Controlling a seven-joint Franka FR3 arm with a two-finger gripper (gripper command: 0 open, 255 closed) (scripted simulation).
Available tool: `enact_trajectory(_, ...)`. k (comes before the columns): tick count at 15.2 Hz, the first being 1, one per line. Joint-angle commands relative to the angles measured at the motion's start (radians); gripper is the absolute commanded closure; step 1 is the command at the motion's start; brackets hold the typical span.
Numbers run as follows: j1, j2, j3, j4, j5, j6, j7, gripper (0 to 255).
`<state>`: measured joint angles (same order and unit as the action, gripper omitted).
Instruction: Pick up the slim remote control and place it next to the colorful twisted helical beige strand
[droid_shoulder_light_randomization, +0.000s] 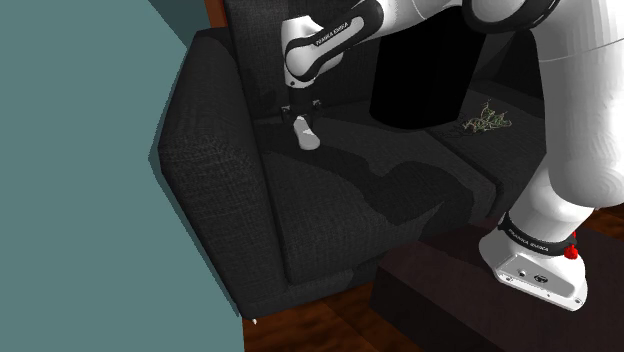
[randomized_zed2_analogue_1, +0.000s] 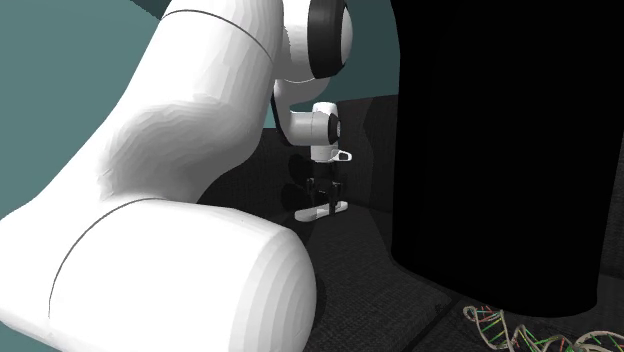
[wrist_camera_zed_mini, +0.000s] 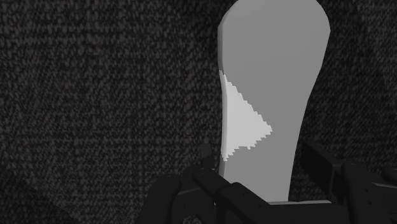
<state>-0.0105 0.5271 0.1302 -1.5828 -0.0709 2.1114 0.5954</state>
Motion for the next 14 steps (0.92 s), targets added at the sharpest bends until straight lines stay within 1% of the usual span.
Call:
enact_trajectory(1,0.000,0.000,0.000,0.000,0.000,0.000,0.000,255)
enact_trajectory(9,0.000,0.000,0.000,0.000,0.000,0.000,0.000,255)
enact_trajectory(14,-0.001,-0.026,0.002,0.028,0.004,-0.054,-0.003,255)
